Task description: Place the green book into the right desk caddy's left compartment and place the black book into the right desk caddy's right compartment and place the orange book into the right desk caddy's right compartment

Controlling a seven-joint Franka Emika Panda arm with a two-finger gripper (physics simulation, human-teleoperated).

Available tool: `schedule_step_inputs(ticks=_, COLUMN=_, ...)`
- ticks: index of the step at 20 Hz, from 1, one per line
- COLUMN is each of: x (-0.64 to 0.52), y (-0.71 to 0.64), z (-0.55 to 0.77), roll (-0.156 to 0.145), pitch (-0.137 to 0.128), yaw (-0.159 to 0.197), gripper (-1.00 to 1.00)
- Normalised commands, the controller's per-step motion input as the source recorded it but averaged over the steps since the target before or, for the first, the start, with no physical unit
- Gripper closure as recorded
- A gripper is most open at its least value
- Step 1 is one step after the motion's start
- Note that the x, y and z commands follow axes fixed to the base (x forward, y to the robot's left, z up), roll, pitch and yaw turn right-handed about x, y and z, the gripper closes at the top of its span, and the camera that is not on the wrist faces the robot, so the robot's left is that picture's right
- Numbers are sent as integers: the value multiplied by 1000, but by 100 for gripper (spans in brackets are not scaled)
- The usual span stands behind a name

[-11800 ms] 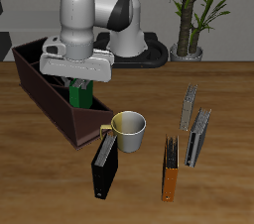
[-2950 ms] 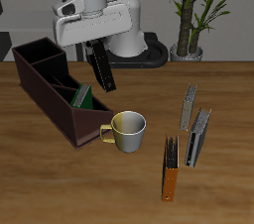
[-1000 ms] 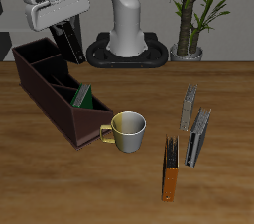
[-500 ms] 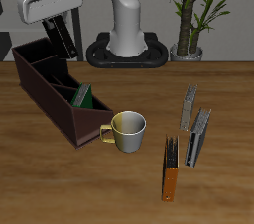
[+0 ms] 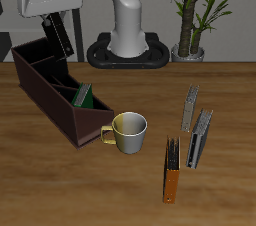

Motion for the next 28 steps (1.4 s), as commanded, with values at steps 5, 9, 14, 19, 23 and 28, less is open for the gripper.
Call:
schedule_step_inputs(ticks=5, x=-205, y=-106, z=-188, roll=-32, pitch=26, yaw=16, gripper=100)
schedule_step_inputs(ticks=9, x=-339, y=-222, z=31, roll=76, pitch=29, yaw=-21, gripper=100)
schedule_step_inputs(ticks=14, x=-332, y=-303, z=190, roll=4, pitch=0, yaw=-8, gripper=100)
schedule_step_inputs(ticks=19, x=-180, y=-225, z=207, roll=-11, pitch=6, yaw=-37, gripper=100)
schedule_step_inputs(ticks=23, x=-137, y=-208, z=194, roll=-20, pitch=-18, yaw=29, gripper=100)
schedule_step_inputs(ticks=28, x=65, y=-314, z=125, roll=-56, pitch=13, yaw=-22, gripper=100)
